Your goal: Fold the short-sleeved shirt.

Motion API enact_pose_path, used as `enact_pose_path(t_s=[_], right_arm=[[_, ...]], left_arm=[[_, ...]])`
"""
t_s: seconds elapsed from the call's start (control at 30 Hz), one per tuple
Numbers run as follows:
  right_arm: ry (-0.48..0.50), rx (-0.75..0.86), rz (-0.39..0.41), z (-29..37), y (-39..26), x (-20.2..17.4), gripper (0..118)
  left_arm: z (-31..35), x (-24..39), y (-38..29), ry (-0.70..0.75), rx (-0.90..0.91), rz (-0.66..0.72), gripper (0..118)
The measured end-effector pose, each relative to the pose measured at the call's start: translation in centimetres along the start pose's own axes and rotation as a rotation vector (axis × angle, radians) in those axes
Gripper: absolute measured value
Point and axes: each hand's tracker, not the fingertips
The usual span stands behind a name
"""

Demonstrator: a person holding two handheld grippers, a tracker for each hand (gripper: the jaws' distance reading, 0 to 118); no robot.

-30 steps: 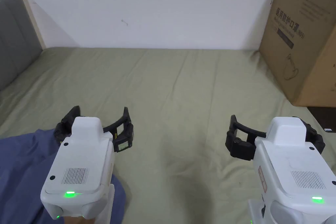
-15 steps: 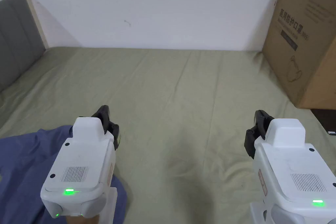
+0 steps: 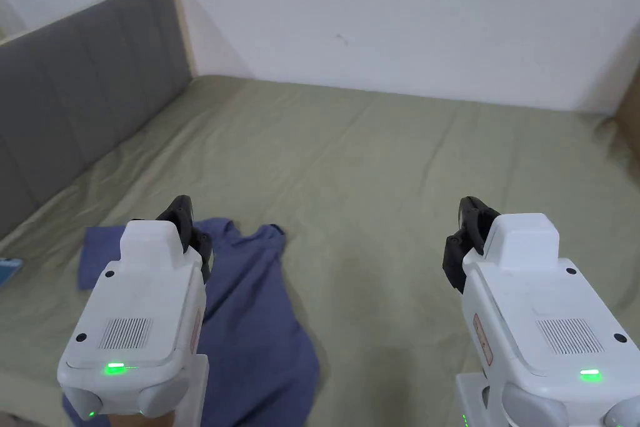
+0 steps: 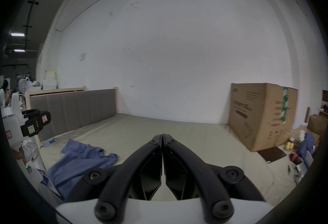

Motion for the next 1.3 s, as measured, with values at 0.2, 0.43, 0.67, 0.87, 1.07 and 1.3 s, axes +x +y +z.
enact_pose_path(t_s=[0.2, 0.43, 0.67, 0.87, 1.07, 1.3], right_arm=[[0.168, 0.004, -0.014, -2.6, 0.2, -6.3, 0], [0.280, 0.003, -0.028, -3.4, 0.0, -11.1, 0], [0.312, -0.011, -0.012, -3.4, -0.2, -11.9, 0], [0.280, -0.015, -0.004, -3.7, -0.1, -10.1, 0], [0.215, -0.012, 0.016, -4.1, 0.3, -7.2, 0], [0.096, -0.019, 0.037, -4.0, 0.2, -3.0, 0]], left_arm=[[2.7, -7.1, -0.7, 0.177, -0.023, -0.022, 0], [6.0, -12.2, -1.7, 0.301, -0.060, -0.046, 0], [6.6, -13.6, -2.5, 0.319, -0.096, -0.029, 0], [4.1, -13.0, -3.1, 0.218, -0.187, 0.024, 0], [-2.1, -10.8, -4.3, 0.098, -0.321, 0.090, 0], [-10.3, -6.7, -7.2, -0.018, -0.530, 0.078, 28]])
